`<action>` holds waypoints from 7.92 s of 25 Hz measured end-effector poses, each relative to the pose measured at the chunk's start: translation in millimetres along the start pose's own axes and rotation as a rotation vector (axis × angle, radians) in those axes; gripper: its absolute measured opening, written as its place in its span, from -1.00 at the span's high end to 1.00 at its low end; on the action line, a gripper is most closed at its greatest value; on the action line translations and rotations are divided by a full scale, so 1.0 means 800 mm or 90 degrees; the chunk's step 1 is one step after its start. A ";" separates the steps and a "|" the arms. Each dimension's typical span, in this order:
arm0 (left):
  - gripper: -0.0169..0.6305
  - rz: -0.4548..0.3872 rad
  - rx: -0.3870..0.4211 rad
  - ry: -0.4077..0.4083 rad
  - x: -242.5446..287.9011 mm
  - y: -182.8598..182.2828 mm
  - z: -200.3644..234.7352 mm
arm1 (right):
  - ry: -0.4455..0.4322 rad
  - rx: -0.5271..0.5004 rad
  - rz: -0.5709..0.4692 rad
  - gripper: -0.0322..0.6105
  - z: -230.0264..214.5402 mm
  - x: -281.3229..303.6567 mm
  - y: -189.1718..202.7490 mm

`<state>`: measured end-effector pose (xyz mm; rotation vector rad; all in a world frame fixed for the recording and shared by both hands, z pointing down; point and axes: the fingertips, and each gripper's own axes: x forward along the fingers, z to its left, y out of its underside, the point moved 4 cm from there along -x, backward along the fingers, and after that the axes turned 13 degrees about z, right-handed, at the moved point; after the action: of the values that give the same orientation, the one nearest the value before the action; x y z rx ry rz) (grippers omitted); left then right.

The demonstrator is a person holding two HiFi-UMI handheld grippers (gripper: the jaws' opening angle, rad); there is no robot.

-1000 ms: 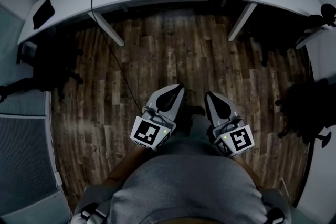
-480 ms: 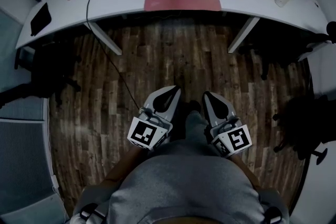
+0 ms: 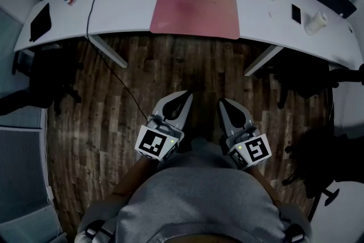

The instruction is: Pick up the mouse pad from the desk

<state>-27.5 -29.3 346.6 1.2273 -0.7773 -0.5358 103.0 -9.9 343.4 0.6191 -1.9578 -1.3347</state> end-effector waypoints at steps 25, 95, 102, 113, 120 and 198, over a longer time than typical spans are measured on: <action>0.95 -0.006 -0.001 -0.085 0.074 -0.037 0.067 | -0.038 0.024 0.033 0.89 -0.092 0.061 -0.012; -0.01 0.490 0.550 -0.128 0.342 0.138 0.324 | 0.111 -0.637 0.413 0.10 -0.323 0.379 0.110; 0.38 0.508 0.567 -0.145 0.354 0.148 0.330 | 0.125 -0.662 0.415 0.35 -0.320 0.389 0.108; 0.79 0.478 0.472 -0.099 0.347 0.125 0.333 | 0.056 -0.620 0.391 0.82 -0.316 0.384 0.074; 0.83 0.458 0.299 -0.087 0.339 0.105 0.336 | 0.023 -0.487 0.371 0.82 -0.315 0.375 0.056; 0.88 0.211 0.042 0.027 -0.093 0.093 0.028 | 0.074 -0.277 0.176 0.83 0.046 -0.011 0.094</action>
<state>-95.3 31.8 404.0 1.1356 -0.9461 -0.2144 80.0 45.8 402.3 0.2022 -1.5251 -1.4472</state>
